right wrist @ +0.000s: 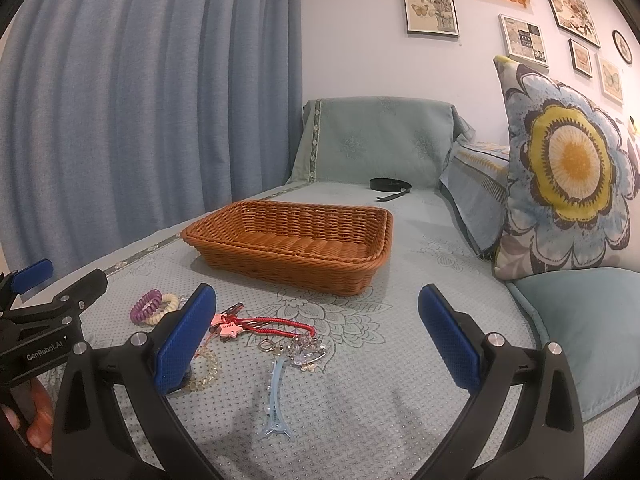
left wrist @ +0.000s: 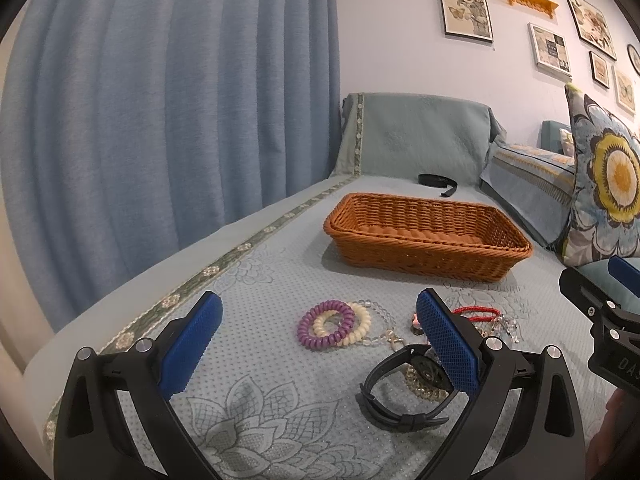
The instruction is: Organize jewelry
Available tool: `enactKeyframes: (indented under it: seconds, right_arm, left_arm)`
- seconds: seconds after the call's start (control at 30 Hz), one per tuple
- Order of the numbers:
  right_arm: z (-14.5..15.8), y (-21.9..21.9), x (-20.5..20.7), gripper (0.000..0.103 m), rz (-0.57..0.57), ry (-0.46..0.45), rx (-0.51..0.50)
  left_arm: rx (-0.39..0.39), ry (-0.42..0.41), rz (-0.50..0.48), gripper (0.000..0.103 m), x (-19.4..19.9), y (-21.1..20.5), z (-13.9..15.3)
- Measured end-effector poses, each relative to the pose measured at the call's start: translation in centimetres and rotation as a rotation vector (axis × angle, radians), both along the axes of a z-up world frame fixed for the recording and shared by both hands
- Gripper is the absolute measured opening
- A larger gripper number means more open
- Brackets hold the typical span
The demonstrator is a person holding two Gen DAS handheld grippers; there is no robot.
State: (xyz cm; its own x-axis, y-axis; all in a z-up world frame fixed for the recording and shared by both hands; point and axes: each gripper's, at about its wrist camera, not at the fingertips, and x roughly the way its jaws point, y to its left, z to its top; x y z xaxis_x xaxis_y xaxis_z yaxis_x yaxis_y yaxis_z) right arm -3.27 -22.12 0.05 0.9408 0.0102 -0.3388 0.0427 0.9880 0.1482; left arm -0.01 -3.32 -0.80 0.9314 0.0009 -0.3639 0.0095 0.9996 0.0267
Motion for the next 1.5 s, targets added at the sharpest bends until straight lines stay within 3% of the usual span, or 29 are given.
enactKeyframes:
  seconds: [0.4,0.53,0.67,0.83,0.9,1.0,1.07,1.23,1.4,1.5]
  right_arm:
    - [-0.1,-0.1,0.0,0.096,0.0,0.004,0.006]
    - [-0.1,-0.3,0.0,0.096,-0.005,0.007,0.012]
    - [-0.1,-0.7,0.0,0.096,-0.024,0.019,0.019]
    - [0.0,-1.4,0.2,0.079,-0.02,0.067,0.023]
    - [-0.1,-1.6,0.1,0.071,-0.01,0.099,0.014]
    - [-1.1,-2.2,-0.5,0.063,0.045,0.174,0.042]
    - [-2.0,-2.0,-1.0,0.059,0.085,0.225,0.042]
    - [-2.9,0.0,-1.5,0.053,0.171,0.296,0.023]
    - [-3.3,2.7,1.4,0.041,0.221,0.373,0.008]
    - [-4.0,3.6,3.1,0.036,0.219,0.439,-0.007]
  left_arm:
    - [0.004,0.002,0.0,0.095,0.0,0.0,-0.1]
    - [0.057,0.015,-0.007,0.095,-0.1,0.7,-0.4]
    - [-0.048,0.084,-0.048,0.093,0.4,3.3,-0.7]
    - [-0.22,0.176,-0.137,0.082,1.1,6.0,-0.9]
    - [-0.25,0.235,-0.174,0.069,1.7,6.0,-1.4]
    - [-0.284,0.317,-0.227,0.065,2.9,5.3,-2.6]
    - [-0.278,0.349,-0.261,0.057,3.1,4.1,-3.2]
    - [-0.226,0.38,-0.313,0.051,3.1,2.1,-4.2]
    - [-0.229,0.444,-0.308,0.038,3.8,1.9,-5.2]
    - [-0.236,0.469,-0.307,0.036,4.2,1.7,-5.8]
